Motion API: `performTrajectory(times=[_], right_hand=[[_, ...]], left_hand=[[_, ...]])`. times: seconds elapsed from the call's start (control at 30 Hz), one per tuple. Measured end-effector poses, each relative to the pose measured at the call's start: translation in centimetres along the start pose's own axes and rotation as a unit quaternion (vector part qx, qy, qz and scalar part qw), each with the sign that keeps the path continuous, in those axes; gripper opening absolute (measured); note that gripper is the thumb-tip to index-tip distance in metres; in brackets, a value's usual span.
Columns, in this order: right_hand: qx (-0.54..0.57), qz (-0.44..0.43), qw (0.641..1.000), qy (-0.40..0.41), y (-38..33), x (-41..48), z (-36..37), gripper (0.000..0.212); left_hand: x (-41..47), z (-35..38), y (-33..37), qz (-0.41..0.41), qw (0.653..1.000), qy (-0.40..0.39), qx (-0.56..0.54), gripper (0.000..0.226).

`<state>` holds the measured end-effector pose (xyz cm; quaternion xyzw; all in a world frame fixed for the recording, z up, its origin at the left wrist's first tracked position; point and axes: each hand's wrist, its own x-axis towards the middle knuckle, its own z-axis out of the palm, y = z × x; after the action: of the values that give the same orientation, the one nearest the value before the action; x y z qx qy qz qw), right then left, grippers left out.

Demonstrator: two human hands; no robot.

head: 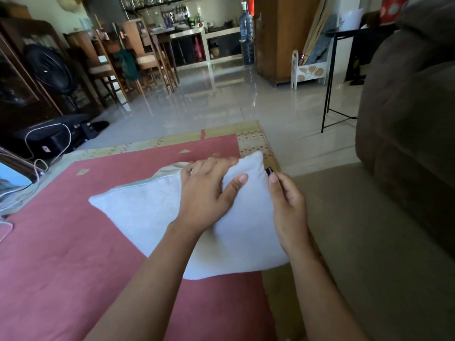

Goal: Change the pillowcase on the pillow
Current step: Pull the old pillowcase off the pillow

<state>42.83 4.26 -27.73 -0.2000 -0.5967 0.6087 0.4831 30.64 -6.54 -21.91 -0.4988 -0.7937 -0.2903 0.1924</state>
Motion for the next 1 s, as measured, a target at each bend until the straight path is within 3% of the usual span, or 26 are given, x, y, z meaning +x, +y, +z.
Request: performTrajectory(times=[0.07,0.23,0.43,0.67,0.8,0.9,1.0], right_hand=[[-0.033,0.062,0.997,-0.020,0.7,0.1,-0.5,0.042],[-0.101,0.131,0.986,-0.028,2.5,-0.4,0.2,0.025],[-0.206,0.215,0.954,0.040,7.8,-0.1,-1.5,0.064],[-0.241,0.201,0.949,0.016,9.2,0.3,-2.6,0.066],[-0.184,0.273,0.937,0.114,10.6,0.9,-1.6,0.076],[-0.192,0.250,0.942,0.119,9.9,1.2,-0.3,0.065],[-0.245,0.195,0.946,0.080,9.0,1.1,0.6,0.047]], left_hand=[[0.0,0.1,-0.5,-0.020,1.000,0.017,-0.017,0.041],[0.2,-1.1,-1.2,-0.072,0.997,0.007,-0.039,0.048],[-0.2,-1.6,-2.4,-0.125,0.992,-0.002,-0.001,0.058],[-1.3,-3.1,-5.8,-0.155,0.984,0.063,-0.057,0.064],[-2.1,-4.0,-7.8,-0.161,0.980,0.088,-0.081,0.069],[-2.3,-4.3,-8.8,-0.196,0.971,0.099,-0.092,0.069],[-2.4,-4.1,-8.8,-0.146,0.985,0.081,-0.030,0.064]])
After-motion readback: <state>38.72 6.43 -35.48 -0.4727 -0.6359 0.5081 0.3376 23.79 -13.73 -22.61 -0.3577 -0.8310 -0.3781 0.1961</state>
